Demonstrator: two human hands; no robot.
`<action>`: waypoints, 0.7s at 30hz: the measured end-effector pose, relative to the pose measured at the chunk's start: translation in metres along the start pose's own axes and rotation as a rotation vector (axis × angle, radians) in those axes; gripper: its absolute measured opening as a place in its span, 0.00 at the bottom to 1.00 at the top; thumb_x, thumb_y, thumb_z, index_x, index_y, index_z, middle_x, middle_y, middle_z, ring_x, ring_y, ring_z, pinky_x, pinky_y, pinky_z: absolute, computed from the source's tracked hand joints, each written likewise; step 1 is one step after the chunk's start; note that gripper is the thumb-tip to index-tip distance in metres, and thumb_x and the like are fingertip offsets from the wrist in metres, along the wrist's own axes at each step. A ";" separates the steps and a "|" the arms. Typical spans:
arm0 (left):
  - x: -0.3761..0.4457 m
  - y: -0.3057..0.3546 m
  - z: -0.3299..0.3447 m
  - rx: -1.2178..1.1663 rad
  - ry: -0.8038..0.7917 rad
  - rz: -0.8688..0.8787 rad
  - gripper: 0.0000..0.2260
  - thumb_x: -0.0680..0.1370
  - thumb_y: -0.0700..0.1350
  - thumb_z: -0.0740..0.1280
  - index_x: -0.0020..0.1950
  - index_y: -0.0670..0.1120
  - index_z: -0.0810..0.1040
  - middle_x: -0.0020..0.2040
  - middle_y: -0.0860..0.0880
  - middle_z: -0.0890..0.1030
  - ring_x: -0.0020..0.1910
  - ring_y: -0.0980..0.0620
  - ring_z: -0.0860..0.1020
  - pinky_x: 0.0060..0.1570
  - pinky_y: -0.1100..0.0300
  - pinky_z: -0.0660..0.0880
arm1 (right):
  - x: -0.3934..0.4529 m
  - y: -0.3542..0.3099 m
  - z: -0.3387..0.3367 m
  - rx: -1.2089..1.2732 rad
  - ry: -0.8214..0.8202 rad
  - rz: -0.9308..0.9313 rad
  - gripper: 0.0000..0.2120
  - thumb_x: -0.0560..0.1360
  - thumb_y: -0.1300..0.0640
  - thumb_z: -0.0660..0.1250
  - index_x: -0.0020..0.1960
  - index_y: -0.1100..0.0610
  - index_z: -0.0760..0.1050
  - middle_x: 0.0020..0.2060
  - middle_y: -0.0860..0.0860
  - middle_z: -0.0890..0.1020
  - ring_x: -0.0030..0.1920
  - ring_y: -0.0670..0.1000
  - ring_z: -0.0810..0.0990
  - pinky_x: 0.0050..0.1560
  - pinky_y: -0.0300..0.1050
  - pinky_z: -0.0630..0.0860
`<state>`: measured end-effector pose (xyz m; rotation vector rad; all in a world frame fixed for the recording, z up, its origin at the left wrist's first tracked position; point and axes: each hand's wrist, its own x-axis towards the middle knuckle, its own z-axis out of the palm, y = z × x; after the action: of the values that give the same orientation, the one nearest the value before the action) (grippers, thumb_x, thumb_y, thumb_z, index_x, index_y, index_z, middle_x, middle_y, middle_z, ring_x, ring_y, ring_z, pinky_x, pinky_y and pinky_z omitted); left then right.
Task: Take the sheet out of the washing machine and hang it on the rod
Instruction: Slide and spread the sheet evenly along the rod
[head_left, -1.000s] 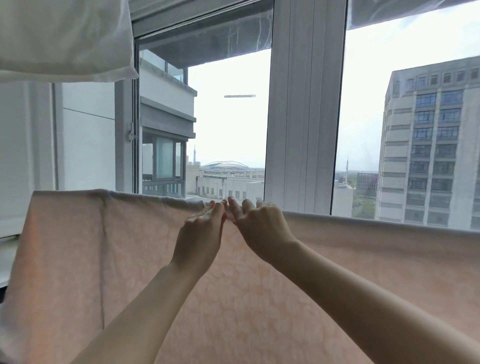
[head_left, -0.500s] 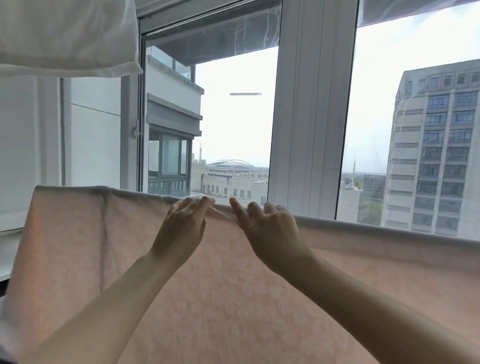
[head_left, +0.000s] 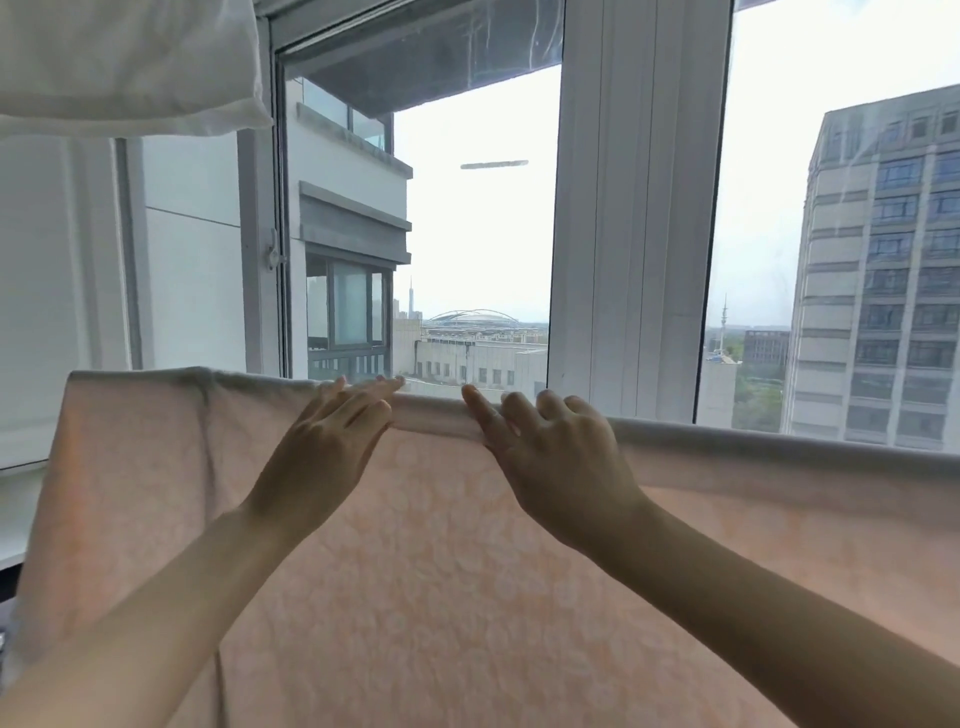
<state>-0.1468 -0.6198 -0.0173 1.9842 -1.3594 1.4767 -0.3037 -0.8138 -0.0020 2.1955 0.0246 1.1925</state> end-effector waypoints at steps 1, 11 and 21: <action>-0.006 -0.001 0.001 -0.016 -0.014 0.006 0.03 0.76 0.38 0.67 0.49 0.43 0.77 0.66 0.43 0.77 0.65 0.41 0.75 0.65 0.40 0.70 | 0.000 -0.001 0.002 0.005 0.015 -0.001 0.30 0.75 0.58 0.67 0.75 0.57 0.62 0.47 0.55 0.80 0.37 0.53 0.75 0.33 0.45 0.66; -0.018 -0.008 0.007 -0.052 -0.031 -0.116 0.10 0.82 0.48 0.55 0.49 0.44 0.72 0.69 0.43 0.74 0.68 0.42 0.71 0.63 0.40 0.72 | -0.002 -0.012 0.009 0.060 0.032 -0.043 0.32 0.72 0.53 0.72 0.73 0.54 0.66 0.68 0.58 0.71 0.54 0.61 0.76 0.52 0.55 0.75; -0.016 0.004 0.027 -0.018 0.115 -0.160 0.08 0.82 0.45 0.59 0.52 0.41 0.75 0.67 0.43 0.75 0.68 0.41 0.72 0.63 0.37 0.72 | 0.035 -0.039 0.003 0.002 -0.200 0.040 0.35 0.77 0.51 0.65 0.77 0.61 0.53 0.63 0.59 0.76 0.56 0.60 0.78 0.57 0.54 0.75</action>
<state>-0.1344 -0.6332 -0.0436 1.9165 -1.1357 1.4743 -0.2705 -0.7732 0.0019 2.3168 -0.1016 0.9885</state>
